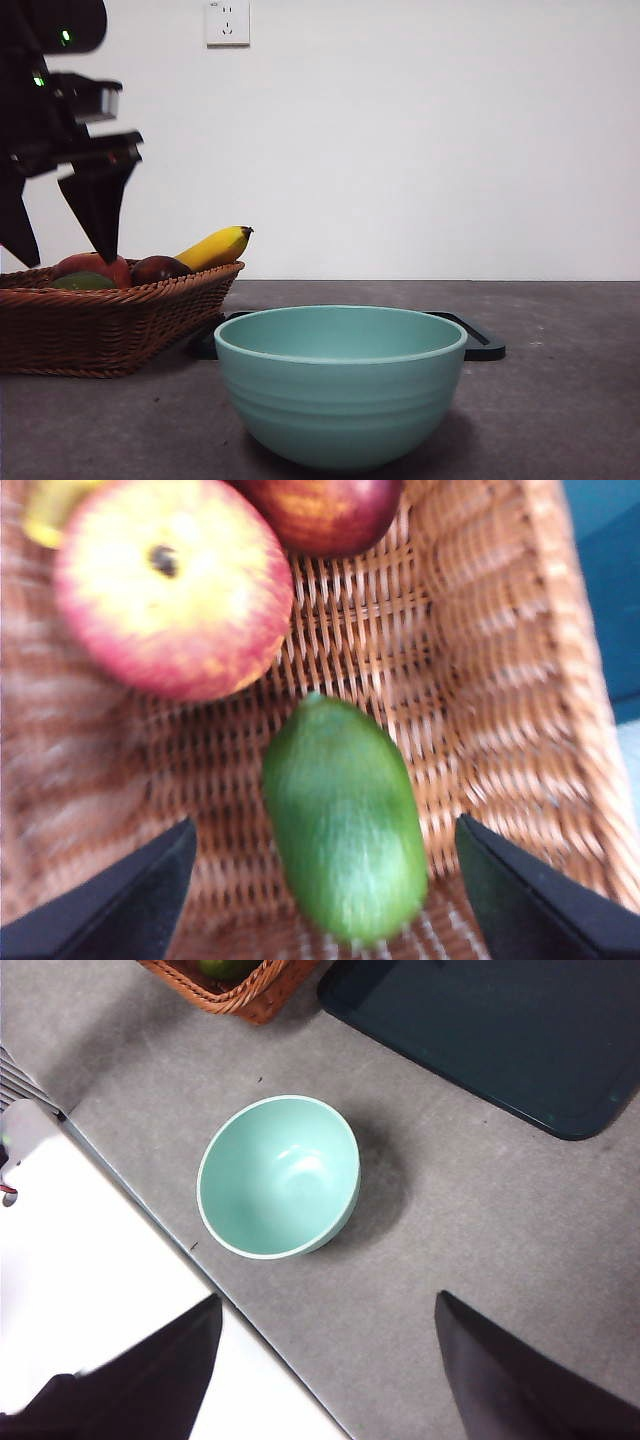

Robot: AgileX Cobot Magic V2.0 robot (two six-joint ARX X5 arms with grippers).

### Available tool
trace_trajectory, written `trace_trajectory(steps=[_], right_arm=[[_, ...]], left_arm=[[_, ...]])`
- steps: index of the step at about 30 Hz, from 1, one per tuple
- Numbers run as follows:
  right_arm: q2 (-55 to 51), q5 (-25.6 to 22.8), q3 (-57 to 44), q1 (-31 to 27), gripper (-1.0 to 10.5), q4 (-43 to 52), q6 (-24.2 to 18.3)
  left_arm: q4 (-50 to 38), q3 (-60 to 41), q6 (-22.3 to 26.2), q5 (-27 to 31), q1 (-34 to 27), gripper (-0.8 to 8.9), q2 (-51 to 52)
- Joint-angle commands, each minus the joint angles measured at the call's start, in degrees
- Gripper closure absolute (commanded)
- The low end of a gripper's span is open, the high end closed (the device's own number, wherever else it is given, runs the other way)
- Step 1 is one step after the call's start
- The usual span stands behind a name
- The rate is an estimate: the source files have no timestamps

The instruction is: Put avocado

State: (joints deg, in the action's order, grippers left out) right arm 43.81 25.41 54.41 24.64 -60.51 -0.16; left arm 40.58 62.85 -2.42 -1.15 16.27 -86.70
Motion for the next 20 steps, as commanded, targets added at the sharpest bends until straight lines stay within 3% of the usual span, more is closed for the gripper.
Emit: trace_trajectory(steps=[1,15,20], right_arm=[[0.33,0.09,1.03,0.31,6.1,0.68,0.20],[0.33,0.09,1.01,0.31,6.1,1.36,0.17],[0.33,0.09,1.01,0.31,6.1,1.38,0.17]], left_arm=[[-1.49,1.40,0.24,0.35,0.26,4.04,-2.67],[-2.91,1.38,-0.28,0.33,0.31,4.22,-8.37],[-2.16,1.38,-0.28,0.26,0.31,5.89,-8.37]])
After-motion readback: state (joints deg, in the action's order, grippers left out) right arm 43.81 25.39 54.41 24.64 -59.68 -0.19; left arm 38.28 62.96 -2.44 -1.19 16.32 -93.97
